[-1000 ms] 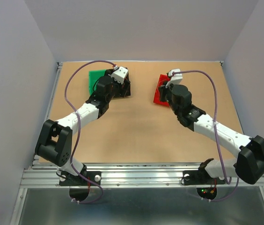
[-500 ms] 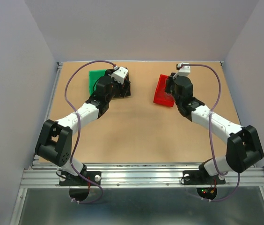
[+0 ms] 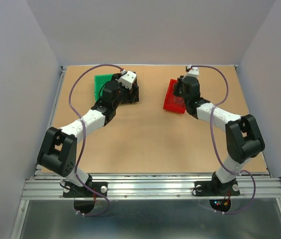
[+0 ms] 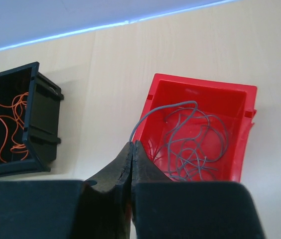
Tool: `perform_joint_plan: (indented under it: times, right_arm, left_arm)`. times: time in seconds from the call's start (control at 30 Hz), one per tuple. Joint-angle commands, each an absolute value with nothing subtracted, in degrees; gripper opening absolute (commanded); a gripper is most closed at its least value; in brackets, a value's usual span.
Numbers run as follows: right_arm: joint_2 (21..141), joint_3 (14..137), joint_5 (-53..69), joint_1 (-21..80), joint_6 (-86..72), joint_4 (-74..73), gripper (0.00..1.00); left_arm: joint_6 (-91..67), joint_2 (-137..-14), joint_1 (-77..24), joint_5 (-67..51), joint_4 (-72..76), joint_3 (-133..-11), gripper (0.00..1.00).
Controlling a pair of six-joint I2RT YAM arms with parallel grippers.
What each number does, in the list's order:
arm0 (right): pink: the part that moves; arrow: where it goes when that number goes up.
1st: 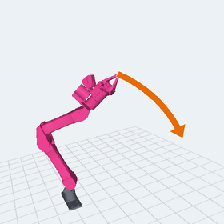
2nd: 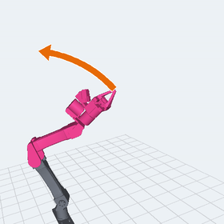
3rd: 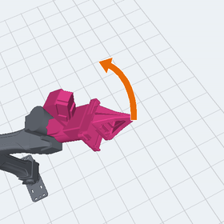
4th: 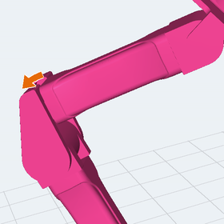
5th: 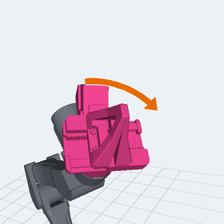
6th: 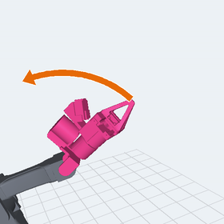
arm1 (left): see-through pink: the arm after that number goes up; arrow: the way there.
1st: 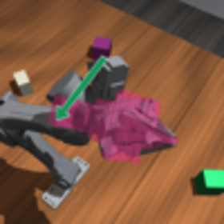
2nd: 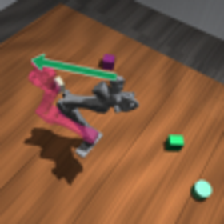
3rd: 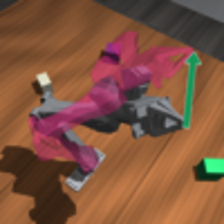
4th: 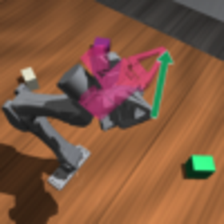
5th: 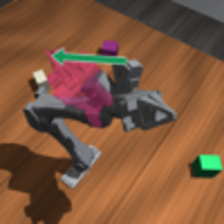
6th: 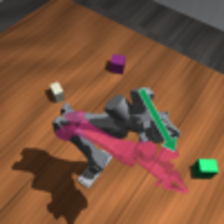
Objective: Untangle the cables
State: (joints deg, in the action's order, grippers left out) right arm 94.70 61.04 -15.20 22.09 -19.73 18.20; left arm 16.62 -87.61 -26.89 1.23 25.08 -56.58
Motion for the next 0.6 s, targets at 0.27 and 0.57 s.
perform_joint_plan:
  times: [0.27,0.57]
  right_arm:
    - [104.8,67.9,-20.2,19.2,-27.7,17.4,0.01]
    - [115.6,78.2,-21.6,16.9,-27.2,4.4,0.01]
  left_arm:
    - [16.6,-85.5,-26.8,0.6,27.8,-55.5,0.86]
    - [16.6,-85.4,-26.8,0.5,27.7,-55.4,0.86]
